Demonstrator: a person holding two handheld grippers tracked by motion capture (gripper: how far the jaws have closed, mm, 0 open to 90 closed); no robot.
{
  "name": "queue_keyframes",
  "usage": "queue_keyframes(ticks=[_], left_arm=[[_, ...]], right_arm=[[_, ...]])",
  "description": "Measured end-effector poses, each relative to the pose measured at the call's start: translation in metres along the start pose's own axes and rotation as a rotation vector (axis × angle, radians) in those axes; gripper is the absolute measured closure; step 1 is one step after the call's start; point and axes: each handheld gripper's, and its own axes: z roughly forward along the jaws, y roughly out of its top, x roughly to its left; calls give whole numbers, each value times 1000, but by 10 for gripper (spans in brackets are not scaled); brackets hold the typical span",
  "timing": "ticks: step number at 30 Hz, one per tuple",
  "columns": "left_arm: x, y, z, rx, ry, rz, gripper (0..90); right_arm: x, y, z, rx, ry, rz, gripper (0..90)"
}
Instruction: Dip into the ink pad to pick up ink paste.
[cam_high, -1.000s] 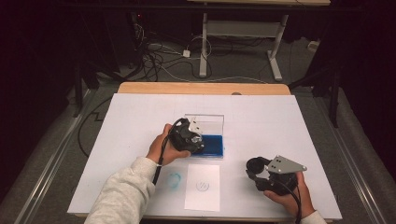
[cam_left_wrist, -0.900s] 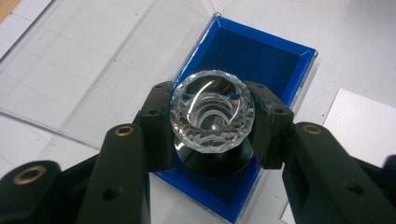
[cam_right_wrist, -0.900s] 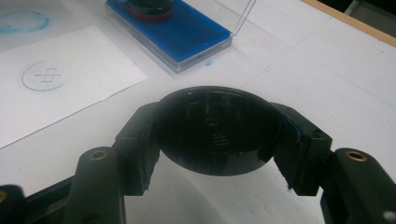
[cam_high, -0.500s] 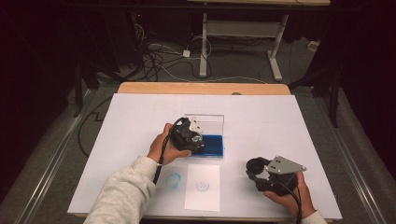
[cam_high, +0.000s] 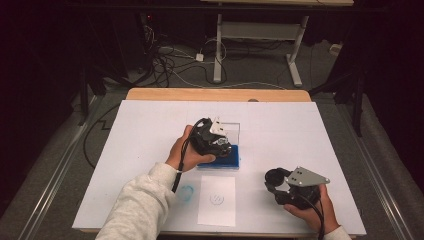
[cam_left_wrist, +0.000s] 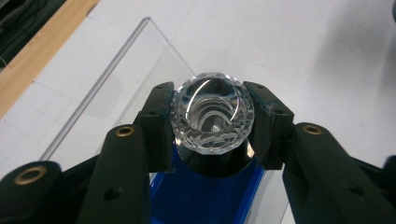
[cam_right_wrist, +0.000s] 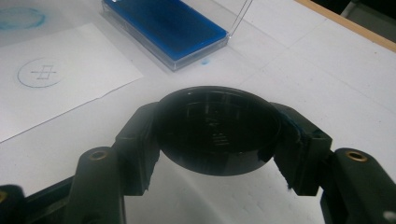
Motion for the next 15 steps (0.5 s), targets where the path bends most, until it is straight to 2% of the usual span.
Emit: queue_keyframes(ticks=[7,9,11,15], left_arm=[[1,14,-13,-2,7,26,549],[0,15,-12,8,12,33,548],[1,14,-10,6,1,23,549],[0,12,-1,25,-7,19,549]], right_arm=[[1,0,0,2,-5,-4,382],[1,1,-1,-9,-14,-14,382],[2,2,-2,-18,-17,-21,382],[3,1,-1,-10,-19,-17,382]])
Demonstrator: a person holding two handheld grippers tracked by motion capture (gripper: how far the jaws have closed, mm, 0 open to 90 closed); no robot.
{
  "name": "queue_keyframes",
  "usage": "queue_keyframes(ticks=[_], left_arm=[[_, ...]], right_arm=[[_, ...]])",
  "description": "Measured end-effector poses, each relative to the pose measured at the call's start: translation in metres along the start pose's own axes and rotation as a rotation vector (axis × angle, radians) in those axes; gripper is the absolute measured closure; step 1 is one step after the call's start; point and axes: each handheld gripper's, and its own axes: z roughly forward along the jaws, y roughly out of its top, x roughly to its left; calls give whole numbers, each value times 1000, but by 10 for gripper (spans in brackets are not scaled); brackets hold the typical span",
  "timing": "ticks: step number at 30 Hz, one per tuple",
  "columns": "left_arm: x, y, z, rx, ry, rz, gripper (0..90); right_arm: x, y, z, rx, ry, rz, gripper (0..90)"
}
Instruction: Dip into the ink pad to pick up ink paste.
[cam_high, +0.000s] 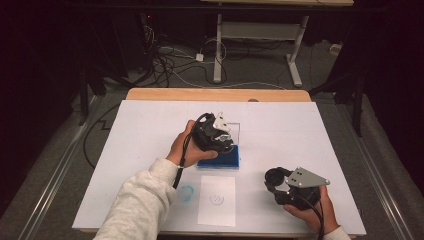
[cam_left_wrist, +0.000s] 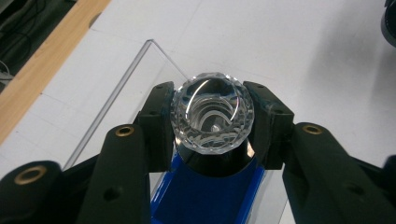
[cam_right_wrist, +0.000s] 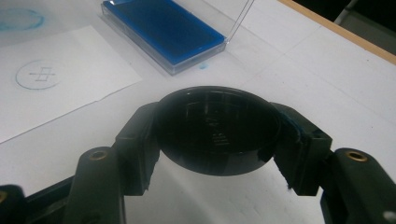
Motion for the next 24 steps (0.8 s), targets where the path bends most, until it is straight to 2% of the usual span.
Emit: queue_keyframes(ticks=[5,7,12,16,19,21,23,24], left_arm=[[-2,-6,16,24,-20,-13,548],[-3,-9,23,44,-10,-13,548],[-4,-15,34,59,-42,-26,549],[-7,-17,40,75,-35,-18,549],[-8,-17,41,68,-29,-14,548],[-8,-18,41,68,-30,-20,549],[-7,-19,41,68,-42,-43,549],[-7,-18,41,73,-41,-40,549]], right_arm=[[0,0,0,0,1,-10,382],[1,0,0,5,-1,-8,382],[0,-1,1,9,2,-10,382],[0,-1,2,10,0,-8,382],[1,-1,2,14,4,-11,382],[1,-1,2,15,2,-16,382],[1,-1,2,14,-3,-15,382],[1,-1,2,11,-9,-14,382]])
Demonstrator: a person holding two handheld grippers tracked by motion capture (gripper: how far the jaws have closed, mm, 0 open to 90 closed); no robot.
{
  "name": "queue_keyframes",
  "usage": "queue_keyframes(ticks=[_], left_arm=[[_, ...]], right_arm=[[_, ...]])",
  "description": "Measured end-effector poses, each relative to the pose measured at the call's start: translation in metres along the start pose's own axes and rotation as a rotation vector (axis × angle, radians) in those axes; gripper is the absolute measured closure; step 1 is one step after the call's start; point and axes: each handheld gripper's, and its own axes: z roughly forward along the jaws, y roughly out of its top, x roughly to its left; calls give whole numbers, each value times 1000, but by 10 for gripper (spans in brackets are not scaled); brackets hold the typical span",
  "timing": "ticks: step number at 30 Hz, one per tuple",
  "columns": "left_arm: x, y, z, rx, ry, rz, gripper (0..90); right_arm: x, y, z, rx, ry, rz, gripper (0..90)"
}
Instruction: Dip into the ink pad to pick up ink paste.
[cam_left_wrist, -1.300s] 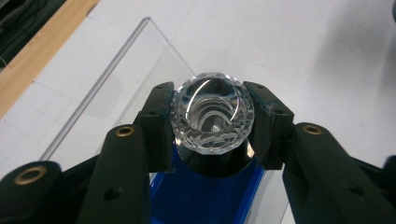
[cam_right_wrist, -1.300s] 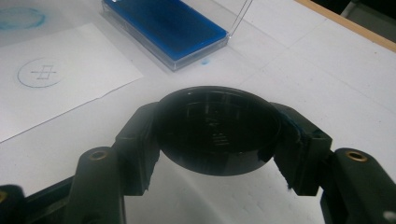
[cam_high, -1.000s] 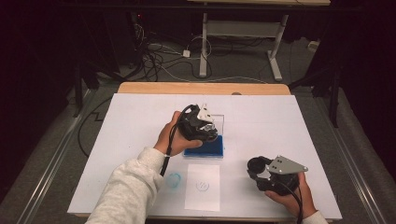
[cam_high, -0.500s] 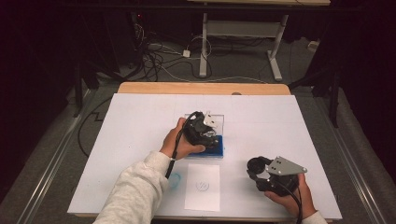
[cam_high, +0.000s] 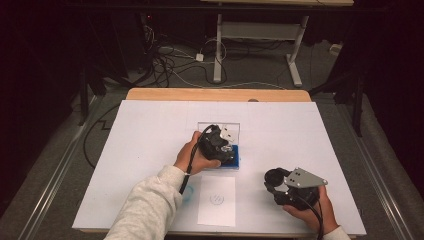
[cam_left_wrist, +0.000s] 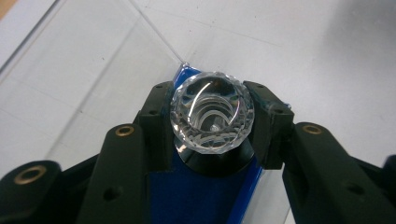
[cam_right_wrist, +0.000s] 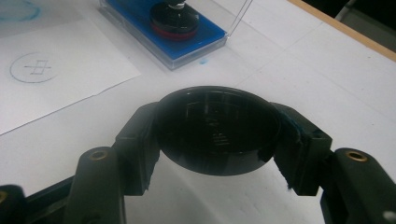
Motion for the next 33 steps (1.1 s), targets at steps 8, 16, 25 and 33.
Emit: queue_keyframes(ticks=[8,16,25,33], left_arm=[[0,-2,2,-20,-1,-22,549],[-6,2,1,20,33,18,549],[-3,3,2,19,19,-15,548],[-5,3,2,28,24,-3,548]], right_arm=[[0,1,0,-11,-26,-3,382],[2,2,-1,-10,-20,-11,383],[3,2,0,-8,-22,-22,383],[4,3,-1,-13,-15,-28,383]])
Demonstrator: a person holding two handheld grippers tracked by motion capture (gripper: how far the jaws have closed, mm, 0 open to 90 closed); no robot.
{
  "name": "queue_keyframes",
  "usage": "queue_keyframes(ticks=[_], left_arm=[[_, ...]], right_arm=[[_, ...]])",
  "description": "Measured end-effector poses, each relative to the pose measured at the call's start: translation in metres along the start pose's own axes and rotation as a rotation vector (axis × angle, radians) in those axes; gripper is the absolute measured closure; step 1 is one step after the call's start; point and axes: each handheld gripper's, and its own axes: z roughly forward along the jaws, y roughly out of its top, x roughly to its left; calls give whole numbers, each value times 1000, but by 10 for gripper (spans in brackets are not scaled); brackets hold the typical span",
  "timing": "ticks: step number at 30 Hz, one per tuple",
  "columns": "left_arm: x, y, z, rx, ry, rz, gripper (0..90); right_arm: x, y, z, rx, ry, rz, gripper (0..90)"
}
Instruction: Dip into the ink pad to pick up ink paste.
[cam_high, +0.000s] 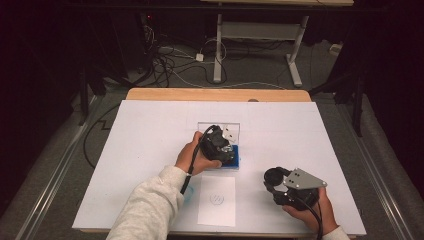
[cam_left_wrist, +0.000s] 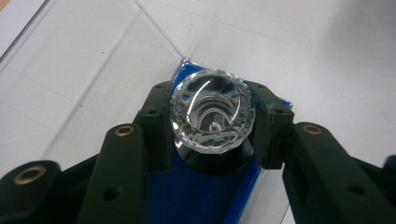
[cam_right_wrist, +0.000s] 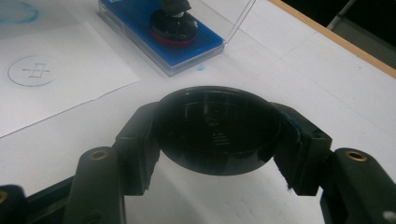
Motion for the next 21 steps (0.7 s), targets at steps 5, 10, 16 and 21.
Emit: queue_keyframes(ticks=[5,10,16,21], left_arm=[[-3,1,0,4,13,10,548],[2,-3,0,-16,-12,-20,547],[6,-6,1,-33,-44,-43,546],[0,-3,0,-17,-3,-11,546]], right_arm=[[1,0,0,2,-1,0,383],[1,0,-1,0,-2,-2,383],[1,1,-1,0,2,-4,383],[1,1,-1,8,10,-8,383]])
